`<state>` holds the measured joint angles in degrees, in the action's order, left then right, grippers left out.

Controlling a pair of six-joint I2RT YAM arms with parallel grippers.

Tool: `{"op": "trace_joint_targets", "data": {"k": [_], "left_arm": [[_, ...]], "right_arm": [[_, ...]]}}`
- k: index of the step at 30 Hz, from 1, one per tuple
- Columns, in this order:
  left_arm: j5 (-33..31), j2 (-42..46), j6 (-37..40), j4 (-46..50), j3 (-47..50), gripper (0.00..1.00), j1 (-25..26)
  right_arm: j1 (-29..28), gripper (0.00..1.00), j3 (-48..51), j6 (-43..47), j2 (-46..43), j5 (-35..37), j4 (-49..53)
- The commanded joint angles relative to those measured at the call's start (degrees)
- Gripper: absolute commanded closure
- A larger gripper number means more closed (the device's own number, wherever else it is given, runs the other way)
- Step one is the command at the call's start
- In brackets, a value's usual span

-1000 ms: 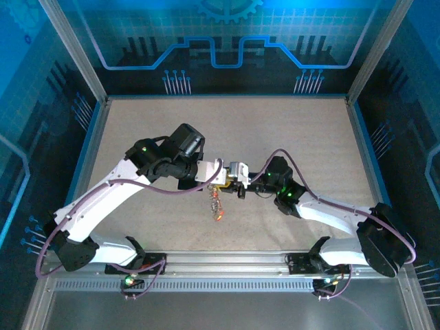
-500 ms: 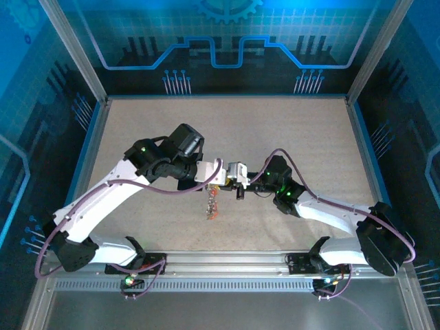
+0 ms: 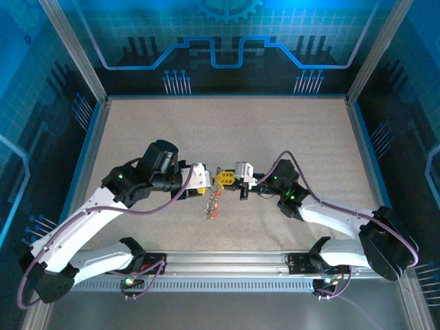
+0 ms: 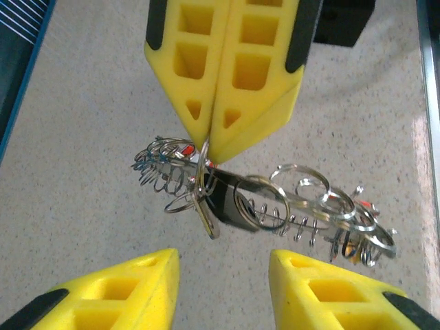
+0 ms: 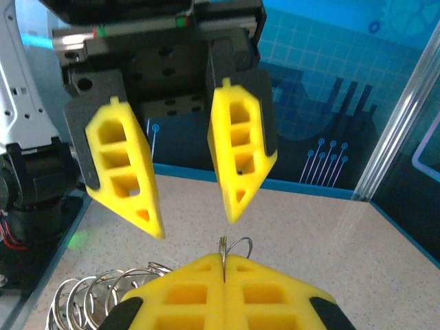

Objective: Put the keys on the keyring

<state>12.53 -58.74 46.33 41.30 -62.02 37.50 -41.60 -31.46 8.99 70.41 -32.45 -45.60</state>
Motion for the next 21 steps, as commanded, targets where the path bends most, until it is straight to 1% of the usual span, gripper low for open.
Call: {"op": "trace_joint_targets", "data": {"k": [1, 3, 6, 7, 8, 9, 10, 11, 13, 18, 21], "left_arm": [[3.6, 2.5, -4.5, -10.7, 2.5, 0.60, -1.3], [3.5, 3.8, -4.3, -14.4, 4.1, 0.60, -1.7], [4.6, 3.9, -3.6, -14.3, 3.7, 0.61, -1.9], [5.4, 3.7, -3.4, -13.9, 3.4, 0.62, -2.0], [6.3, 3.3, -3.4, -13.5, 3.3, 0.68, -2.0], [7.4, 2.9, -3.2, -12.7, 3.0, 0.77, -2.2], [8.3, 2.4, -2.9, -11.8, 2.6, 0.82, -2.3], [8.9, 1.8, -2.6, -10.8, 2.2, 0.84, -2.3], [8.8, 1.2, -2.1, -9.5, 1.8, 0.83, -2.3], [7.2, 1.0, 0.5, -9.3, 2.3, 0.76, -2.7], [8.2, 1.4, 0.5, -9.8, 2.1, 0.74, -3.9]], "right_arm": [[0.5, 1.00, -0.3, -1.3, -1.3, -0.5, -5.6], [0.4, 1.00, -0.2, -1.6, -1.4, -0.2, -5.5], [0.4, 1.00, 0.1, -1.6, -1.2, -0.5, -5.9], [0.4, 1.00, 0.1, -1.5, -1.1, -0.7, -5.9], [0.4, 1.00, 0.0, -1.5, -1.1, -0.6, -5.8], [0.4, 1.00, -0.2, -1.6, -1.1, -0.5, -5.8], [0.4, 1.00, -0.2, -1.7, -1.0, -0.3, -5.8], [0.4, 1.00, -0.3, -1.8, -0.8, -0.3, -6.2], [0.4, 1.00, -0.5, -1.9, -0.3, -0.6, -6.8], [0.4, 1.00, -1.4, -2.0, 0.3, -1.4, -6.7], [0.4, 1.00, -1.9, -1.5, 1.1, -2.4, -6.9]]}}
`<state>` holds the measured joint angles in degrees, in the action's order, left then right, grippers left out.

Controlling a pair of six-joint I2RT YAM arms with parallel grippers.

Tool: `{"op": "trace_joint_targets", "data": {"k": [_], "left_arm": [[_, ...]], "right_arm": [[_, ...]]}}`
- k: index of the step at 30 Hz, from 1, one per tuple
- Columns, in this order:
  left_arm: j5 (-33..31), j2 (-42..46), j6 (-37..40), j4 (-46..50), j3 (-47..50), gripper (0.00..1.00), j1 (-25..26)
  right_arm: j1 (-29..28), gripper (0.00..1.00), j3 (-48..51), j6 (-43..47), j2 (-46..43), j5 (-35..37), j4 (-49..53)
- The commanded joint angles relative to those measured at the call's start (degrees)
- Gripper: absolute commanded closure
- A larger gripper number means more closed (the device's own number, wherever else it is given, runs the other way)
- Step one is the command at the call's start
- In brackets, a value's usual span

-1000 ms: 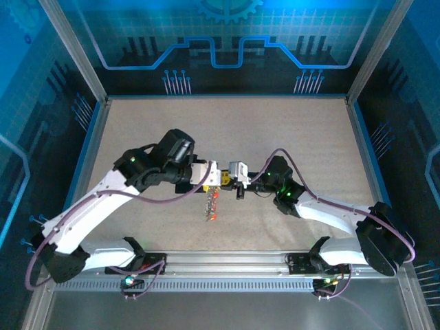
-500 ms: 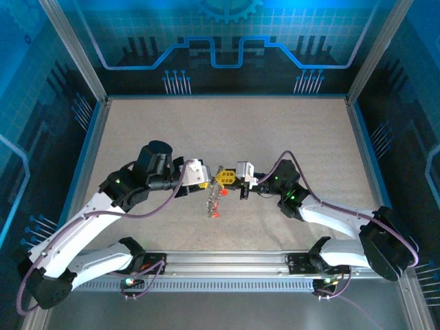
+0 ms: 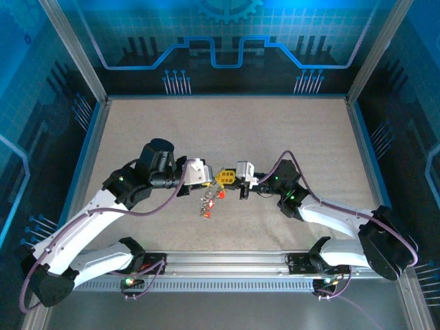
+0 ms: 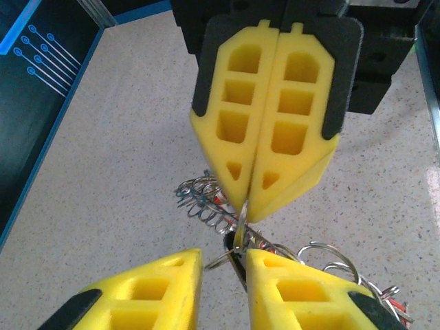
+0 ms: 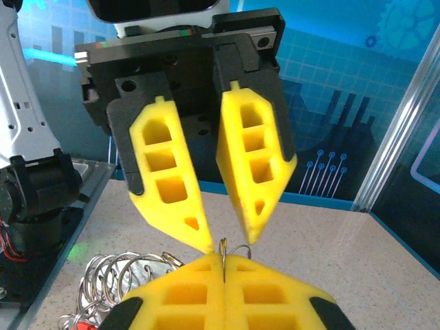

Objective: Put the keys on the keyring

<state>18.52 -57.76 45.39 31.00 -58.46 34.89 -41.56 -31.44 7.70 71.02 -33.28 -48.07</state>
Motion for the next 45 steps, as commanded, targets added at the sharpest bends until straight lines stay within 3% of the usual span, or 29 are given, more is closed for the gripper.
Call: {"op": "trace_joint_targets", "data": {"k": [1, 12, 27, 31, 34, 45], "left_arm": [[3.3, 0.7, 1.5, 0.3, -1.4, 0.73, -2.1], [8.3, 0.7, 14.9, 5.7, -0.1, 0.75, -3.6], [7.7, -2.3, 21.1, 3.8, 0.2, 0.73, -3.4], [8.3, -3.6, 21.8, 5.5, -1.0, 0.83, -3.1], [7.7, -4.2, 22.3, 7.3, -2.0, 0.99, -2.7], [6.3, -1.2, 16.2, 0.8, 2.2, 1.00, -2.0]], "right_arm": [[0.5, 1.00, -2.1, -0.1, 0.8, -1.9, -4.2], [0.3, 1.00, -1.8, 0.3, 0.9, -3.5, -4.6], [-0.2, 1.00, -3.1, 1.8, 1.2, -5.5, -2.7], [-0.2, 1.00, -3.5, 1.8, 1.3, -5.2, -2.5], [-0.1, 1.00, -3.5, 1.5, 1.2, -4.5, -2.9], [-0.3, 1.00, -3.8, -2.5, 1.5, 2.7, -4.1]]}}
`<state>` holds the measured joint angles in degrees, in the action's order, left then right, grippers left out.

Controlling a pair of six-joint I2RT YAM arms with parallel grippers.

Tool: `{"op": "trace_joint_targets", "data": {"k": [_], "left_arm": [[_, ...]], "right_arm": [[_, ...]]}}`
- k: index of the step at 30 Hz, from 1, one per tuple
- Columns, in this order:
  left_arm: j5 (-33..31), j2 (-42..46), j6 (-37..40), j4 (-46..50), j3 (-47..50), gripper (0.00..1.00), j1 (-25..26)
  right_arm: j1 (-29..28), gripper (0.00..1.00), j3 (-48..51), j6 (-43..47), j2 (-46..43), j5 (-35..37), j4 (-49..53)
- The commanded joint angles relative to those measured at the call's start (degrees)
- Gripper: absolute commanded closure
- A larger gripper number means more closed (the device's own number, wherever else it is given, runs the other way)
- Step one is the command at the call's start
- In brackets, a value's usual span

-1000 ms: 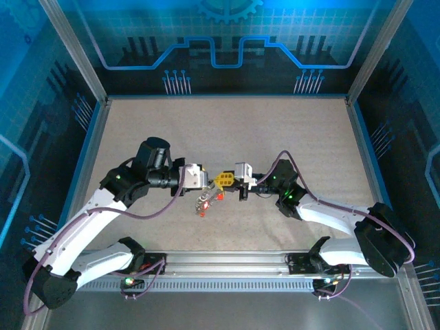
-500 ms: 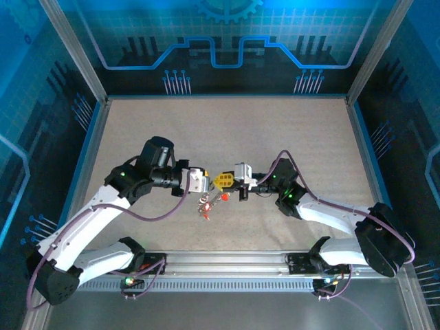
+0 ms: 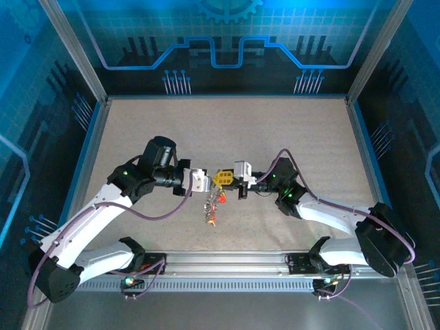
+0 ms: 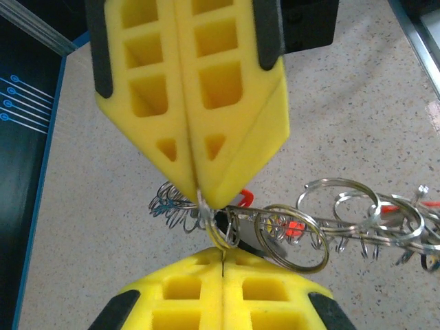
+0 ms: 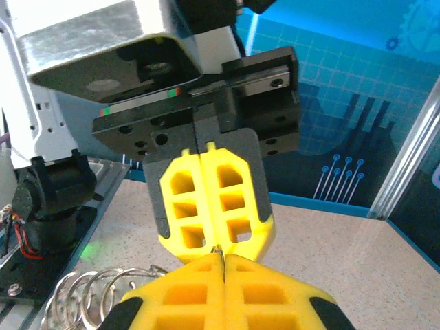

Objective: Put the keys on the keyring

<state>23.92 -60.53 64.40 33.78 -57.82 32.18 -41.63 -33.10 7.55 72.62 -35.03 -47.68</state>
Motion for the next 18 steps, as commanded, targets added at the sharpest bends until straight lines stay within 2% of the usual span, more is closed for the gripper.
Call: {"op": "trace_joint_targets", "data": {"k": [1, 5, 12, 14, 18], "left_arm": [[0.8, 1.8, -3.9, -3.3, 2.1, 1.00, 0.7], [1.4, 2.3, -8.7, -7.8, 4.0, 1.00, 0.8], [1.7, 2.3, -14.7, -15.5, 6.9, 1.00, 1.0], [0.4, 2.5, -15.6, -16.0, 7.2, 0.73, 1.0], [-1.1, 4.1, -14.8, -13.4, 7.2, 0.64, 1.0]], "right_arm": [[-0.2, 1.00, -2.0, -3.4, 0.0, 5.6, -5.3], [-0.5, 1.00, -0.8, -7.6, 1.0, 7.9, -11.1], [-1.3, 1.00, 0.0, -10.6, 1.5, 10.8, -14.6], [-1.3, 1.00, 0.3, -10.5, 1.3, 11.4, -14.2], [-1.3, 1.00, 1.5, -10.2, 0.4, 12.8, -13.4]]}}
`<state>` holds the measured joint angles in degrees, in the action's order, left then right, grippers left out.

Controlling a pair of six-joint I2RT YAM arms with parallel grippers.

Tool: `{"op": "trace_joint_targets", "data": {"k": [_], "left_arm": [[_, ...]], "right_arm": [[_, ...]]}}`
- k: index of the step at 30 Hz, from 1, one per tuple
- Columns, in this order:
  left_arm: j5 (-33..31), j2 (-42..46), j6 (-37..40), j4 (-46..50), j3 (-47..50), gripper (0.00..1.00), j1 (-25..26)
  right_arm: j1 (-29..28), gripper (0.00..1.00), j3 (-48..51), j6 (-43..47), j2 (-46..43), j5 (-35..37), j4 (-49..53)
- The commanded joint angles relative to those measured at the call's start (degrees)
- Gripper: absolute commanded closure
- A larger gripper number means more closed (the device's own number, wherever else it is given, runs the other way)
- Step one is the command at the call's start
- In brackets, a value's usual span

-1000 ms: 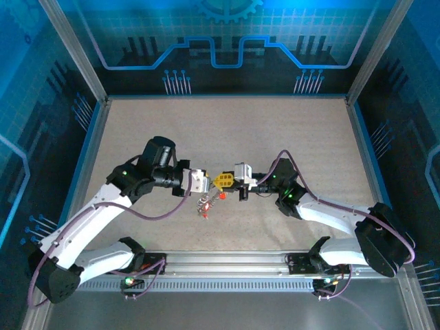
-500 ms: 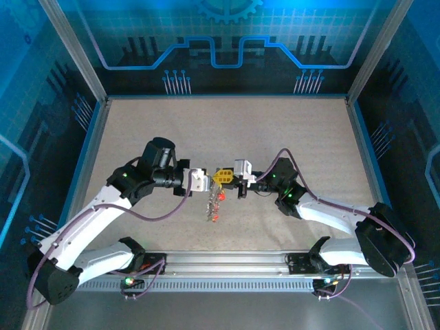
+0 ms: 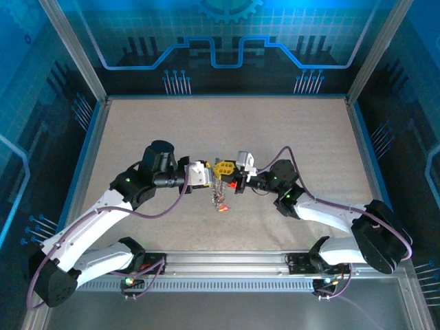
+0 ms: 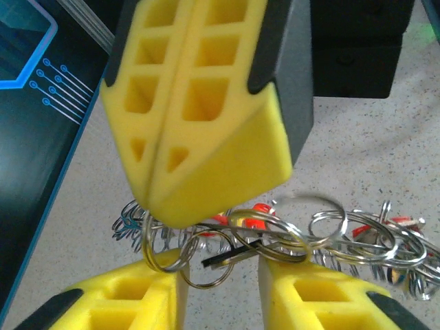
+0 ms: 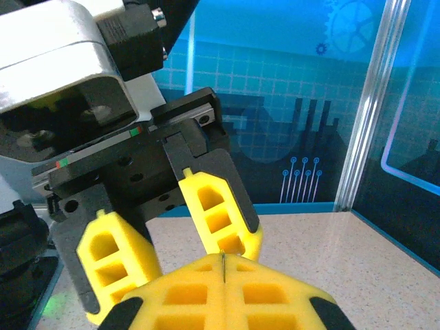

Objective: Put the keys on the keyring

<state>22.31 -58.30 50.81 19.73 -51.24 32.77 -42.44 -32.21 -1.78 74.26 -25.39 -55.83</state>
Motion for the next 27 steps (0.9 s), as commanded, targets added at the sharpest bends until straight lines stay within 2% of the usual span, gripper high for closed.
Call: {"op": "trace_joint_targets", "data": {"k": [1, 4, 6, 10, 15, 19, 23, 27], "left_arm": [[0.2, 2.5, -1.2, 1.6, 0.6, 0.61, 0.4], [-1.2, 4.9, -1.6, 2.0, 1.8, 0.53, 0.4], [-1.6, 6.3, -1.9, 1.5, 2.7, 0.53, 0.3], [-1.8, 7.7, -3.6, 1.3, 2.7, 0.65, 0.1], [-2.2, 7.2, -6.6, -0.4, 2.2, 0.74, -0.5], [2.1, 6.6, -8.5, 0.1, 1.3, 0.81, -1.3], [5.7, 4.7, -9.2, 3.3, -1.2, 0.80, -1.3], [7.0, 4.4, -10.0, 2.4, -1.0, 0.78, -1.3]], "right_arm": [[-0.4, 1.00, 0.8, -0.8, -1.3, 3.2, -5.3], [-0.3, 1.00, 1.0, -0.8, -1.8, 3.1, -4.9], [-0.3, 1.00, 1.2, -0.5, -2.0, 2.9, -5.0], [-0.1, 1.00, 1.4, 0.4, -1.9, 1.0, -5.5], [0.0, 1.00, 1.5, 1.6, -2.7, -1.1, -5.0], [-0.1, 1.00, 1.7, 2.7, -3.4, -2.6, -4.7], [0.0, 1.00, 1.6, 3.5, -3.2, -4.0, -4.7], [-0.2, 1.00, 1.1, 4.1, -3.6, -4.8, -3.5]]}}
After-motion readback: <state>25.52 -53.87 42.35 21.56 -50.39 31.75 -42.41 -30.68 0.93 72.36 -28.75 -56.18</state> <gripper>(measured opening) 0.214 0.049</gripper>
